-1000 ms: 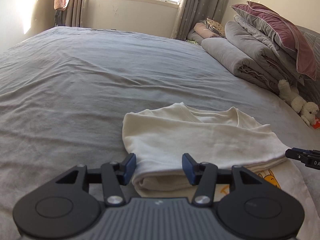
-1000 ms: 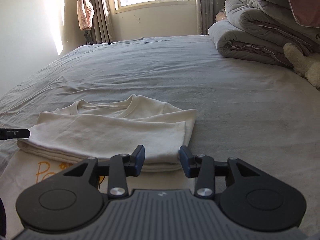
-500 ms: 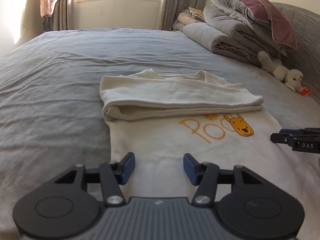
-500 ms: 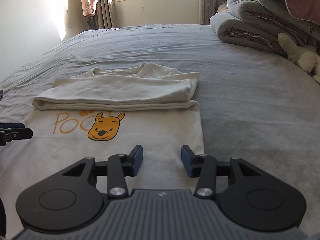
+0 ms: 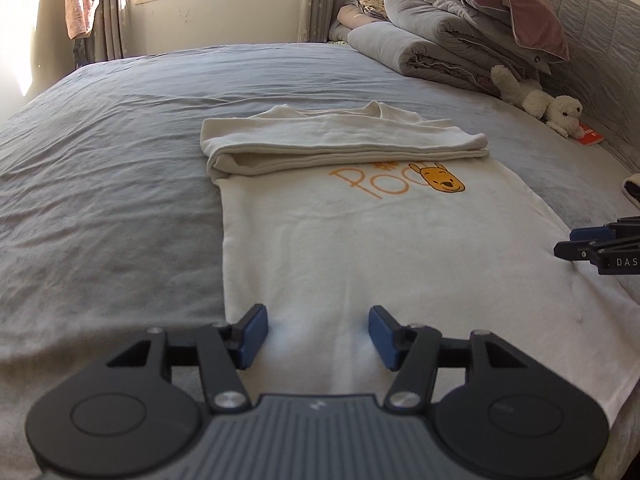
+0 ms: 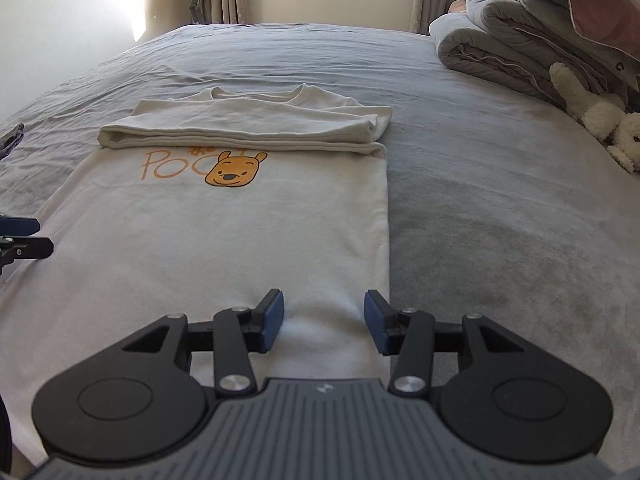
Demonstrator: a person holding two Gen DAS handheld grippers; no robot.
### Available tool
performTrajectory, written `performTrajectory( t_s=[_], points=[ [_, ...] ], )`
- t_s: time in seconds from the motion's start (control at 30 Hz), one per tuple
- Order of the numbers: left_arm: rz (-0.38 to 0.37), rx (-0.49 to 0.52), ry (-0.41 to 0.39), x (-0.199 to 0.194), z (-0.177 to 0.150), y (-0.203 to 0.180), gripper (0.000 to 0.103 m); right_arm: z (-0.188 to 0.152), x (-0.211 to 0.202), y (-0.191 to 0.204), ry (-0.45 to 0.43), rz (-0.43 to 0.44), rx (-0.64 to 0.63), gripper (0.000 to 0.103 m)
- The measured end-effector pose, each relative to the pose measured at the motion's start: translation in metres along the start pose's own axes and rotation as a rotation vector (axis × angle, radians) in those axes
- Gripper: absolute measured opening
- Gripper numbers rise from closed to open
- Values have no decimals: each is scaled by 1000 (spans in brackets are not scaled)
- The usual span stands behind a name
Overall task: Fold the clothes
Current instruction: 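Move both open grippers back to the sweatshirt hem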
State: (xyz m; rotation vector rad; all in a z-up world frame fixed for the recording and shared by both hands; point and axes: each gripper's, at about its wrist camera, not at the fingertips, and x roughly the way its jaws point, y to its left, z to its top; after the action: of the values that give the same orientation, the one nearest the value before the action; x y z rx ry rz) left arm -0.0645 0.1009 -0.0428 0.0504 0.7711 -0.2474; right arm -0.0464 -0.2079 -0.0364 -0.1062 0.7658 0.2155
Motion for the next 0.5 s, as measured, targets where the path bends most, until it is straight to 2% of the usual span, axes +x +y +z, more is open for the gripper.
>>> performTrajectory(
  t_s=[0.23, 0.3, 0.33, 0.43, 0.5],
  points=[
    [-36, 70, 90, -25, -17, -6, 60, -20, -25, 1, 42, 9, -21, 51],
    [-49, 87, 110, -34, -22, -6, 60, -24, -31, 2, 63, -1, -43, 54],
    [-54, 94, 118, -38, -24, -6, 61, -26, -34, 2, 78, -7, -48, 58],
    [-58, 102, 177, -46, -33, -3, 69, -31, -43, -5, 128, 8, -28, 60],
    [-72, 103, 181, -53, -40, 1, 69, -36, -50, -10, 147, 18, -8, 61]
  ],
)
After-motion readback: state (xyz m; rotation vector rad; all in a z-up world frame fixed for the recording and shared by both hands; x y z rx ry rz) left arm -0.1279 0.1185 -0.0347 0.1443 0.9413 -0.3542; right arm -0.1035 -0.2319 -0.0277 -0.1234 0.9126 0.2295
